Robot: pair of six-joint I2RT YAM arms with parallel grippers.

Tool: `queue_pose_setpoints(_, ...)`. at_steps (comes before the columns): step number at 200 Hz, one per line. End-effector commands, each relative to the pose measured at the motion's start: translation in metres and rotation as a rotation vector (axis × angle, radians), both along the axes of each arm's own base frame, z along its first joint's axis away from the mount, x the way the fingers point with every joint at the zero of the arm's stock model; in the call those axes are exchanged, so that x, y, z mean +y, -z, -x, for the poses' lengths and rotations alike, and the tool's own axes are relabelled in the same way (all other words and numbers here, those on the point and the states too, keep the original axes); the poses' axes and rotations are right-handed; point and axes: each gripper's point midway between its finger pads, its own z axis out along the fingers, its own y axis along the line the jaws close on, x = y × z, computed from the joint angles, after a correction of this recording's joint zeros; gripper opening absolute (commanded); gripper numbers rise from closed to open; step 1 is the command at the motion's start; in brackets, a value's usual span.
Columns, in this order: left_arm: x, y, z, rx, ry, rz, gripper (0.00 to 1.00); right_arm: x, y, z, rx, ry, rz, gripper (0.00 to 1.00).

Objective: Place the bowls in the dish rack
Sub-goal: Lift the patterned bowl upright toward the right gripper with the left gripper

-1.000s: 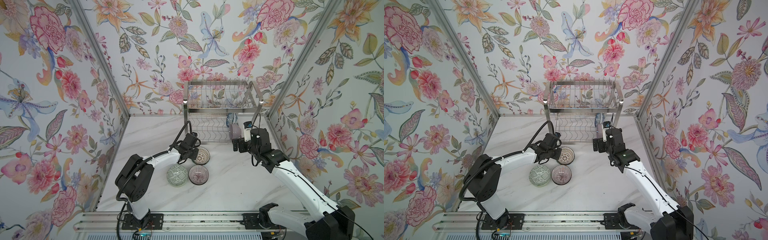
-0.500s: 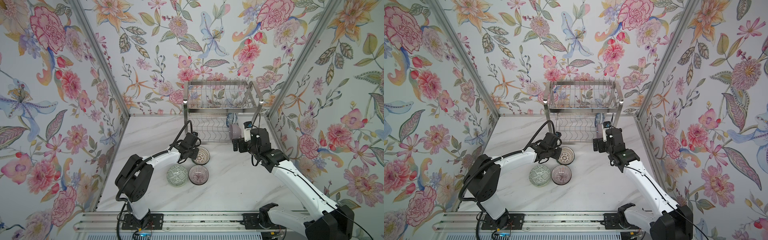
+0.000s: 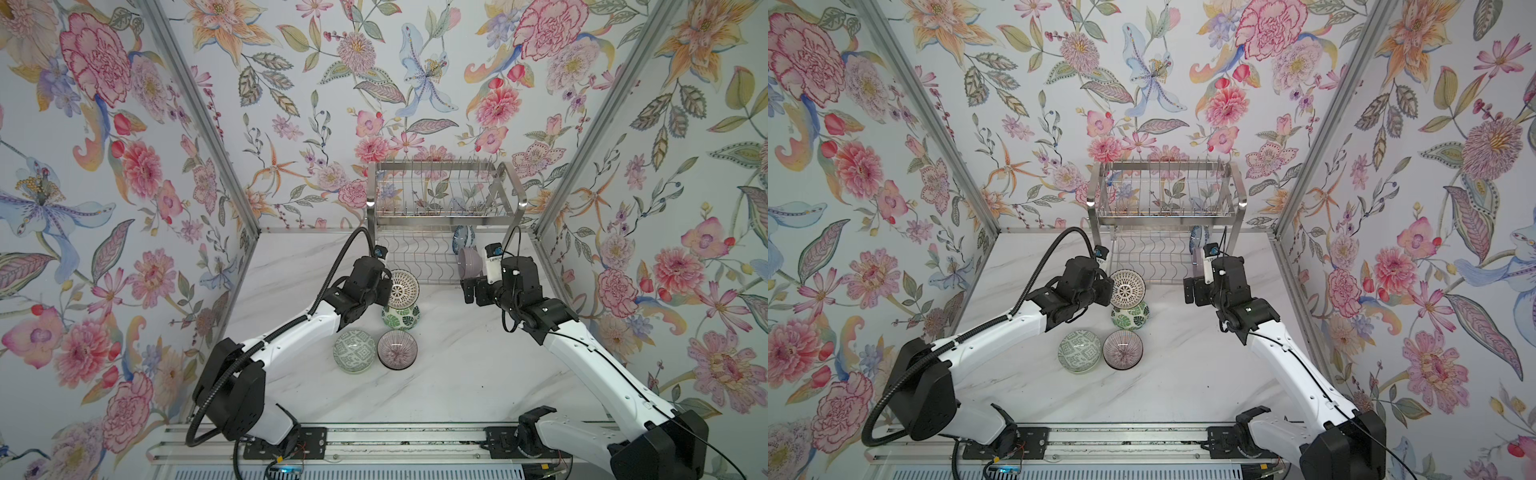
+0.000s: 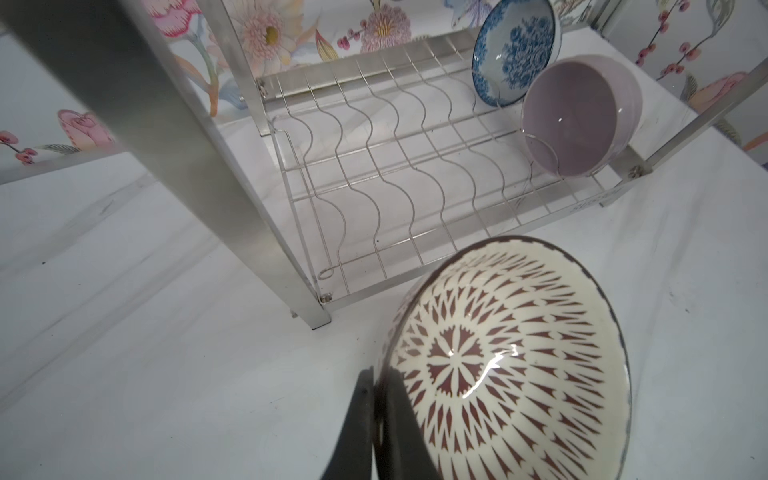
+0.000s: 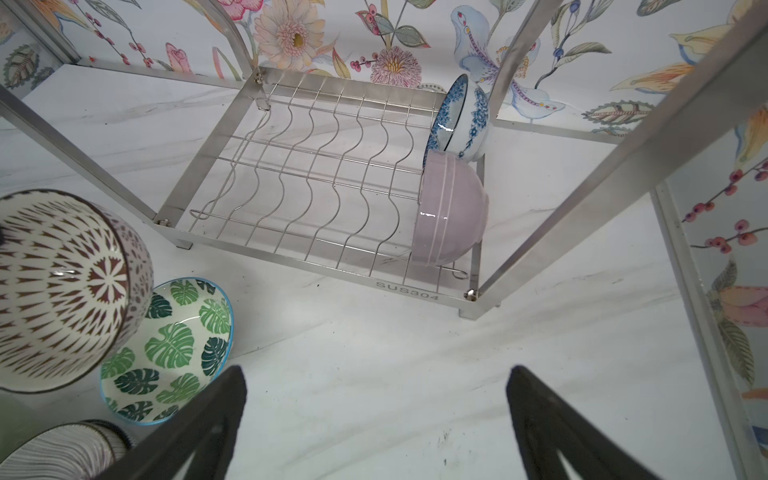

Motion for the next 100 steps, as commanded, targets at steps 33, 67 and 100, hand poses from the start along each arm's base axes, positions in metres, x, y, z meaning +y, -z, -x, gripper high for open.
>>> queue_pose_setpoints(33,0.016,-0.080,-0.004,-0.298,-0.100,0.205,0.00,0.051,-0.057,0.007,-0.094,-0.179,-0.237,0.99)
queue_pose_setpoints(67,0.007,-0.102,-0.005,-0.372,-0.099,0.289,0.00,0.087,-0.076,0.010,-0.126,-0.254,-0.282,0.99)
queue_pose_setpoints(100,-0.016,-0.113,0.000,-0.414,-0.067,0.329,0.00,0.117,-0.084,0.014,-0.139,-0.297,-0.305,0.99)
